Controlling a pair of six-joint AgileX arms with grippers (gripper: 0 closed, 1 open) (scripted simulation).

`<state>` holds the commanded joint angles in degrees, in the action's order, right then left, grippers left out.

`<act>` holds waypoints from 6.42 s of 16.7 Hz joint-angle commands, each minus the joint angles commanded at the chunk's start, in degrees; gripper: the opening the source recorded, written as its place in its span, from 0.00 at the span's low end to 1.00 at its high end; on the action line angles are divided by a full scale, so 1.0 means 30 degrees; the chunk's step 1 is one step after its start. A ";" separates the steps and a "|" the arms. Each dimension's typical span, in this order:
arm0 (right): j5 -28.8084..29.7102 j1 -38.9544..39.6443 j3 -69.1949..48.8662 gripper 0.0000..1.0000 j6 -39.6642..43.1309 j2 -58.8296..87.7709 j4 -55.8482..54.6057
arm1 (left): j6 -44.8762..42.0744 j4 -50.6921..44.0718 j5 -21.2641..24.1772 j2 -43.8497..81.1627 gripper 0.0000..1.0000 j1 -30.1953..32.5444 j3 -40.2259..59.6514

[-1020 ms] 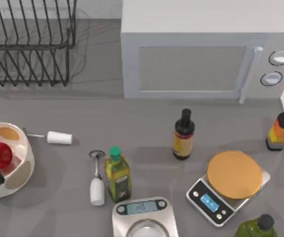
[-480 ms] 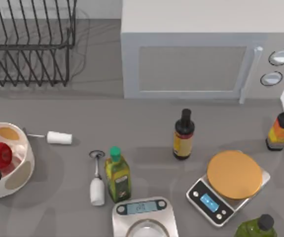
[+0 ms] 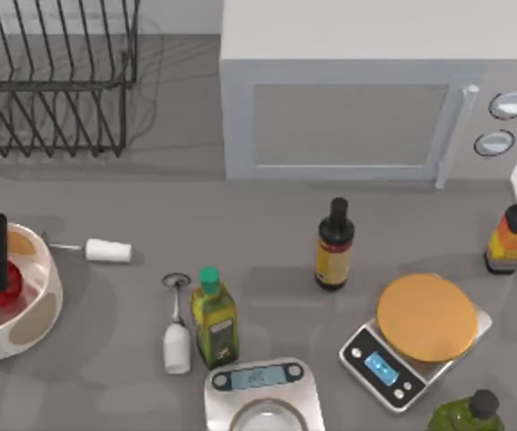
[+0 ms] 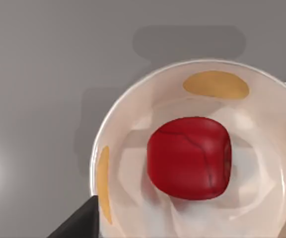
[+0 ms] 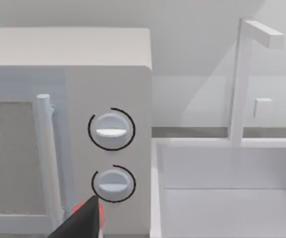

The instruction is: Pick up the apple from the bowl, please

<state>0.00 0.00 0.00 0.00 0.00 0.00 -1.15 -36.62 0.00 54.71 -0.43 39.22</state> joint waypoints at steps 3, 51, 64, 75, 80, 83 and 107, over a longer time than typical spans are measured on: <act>0.0000 0.0000 0.0000 1.00 0.0000 0.0000 0.0000 | -0.0103 -0.3259 0.0000 0.5384 1.00 -0.0038 0.3491; 0.0000 0.0000 0.0000 1.00 0.0000 0.0000 0.0000 | -0.0359 -0.1151 0.0008 1.6164 0.00 -0.0149 0.4687; 0.0000 0.0000 0.0000 1.00 0.0000 0.0000 0.0000 | -0.0178 -1.2208 0.0171 1.5564 0.00 0.0068 1.5774; 0.0000 0.0000 0.0000 1.00 0.0000 0.0000 0.0000 | -0.0047 -2.0940 0.0159 1.4588 0.00 0.0185 2.4094; 0.0000 0.0000 0.0000 1.00 0.0000 0.0000 0.0000 | 0.0656 -2.0705 0.0143 1.5375 0.00 0.0826 2.4474; 0.0000 0.0000 0.0000 1.00 0.0000 0.0000 0.0000 | 0.3063 -2.0019 0.0123 1.7561 0.00 0.3264 2.5581; 0.0000 0.0000 0.0000 1.00 0.0000 0.0000 0.0000 | 1.0639 -1.1683 0.0063 2.3473 0.00 1.0953 2.2783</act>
<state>0.00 0.00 0.00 0.00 0.00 0.00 30.76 -71.67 0.19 125.13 32.43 107.57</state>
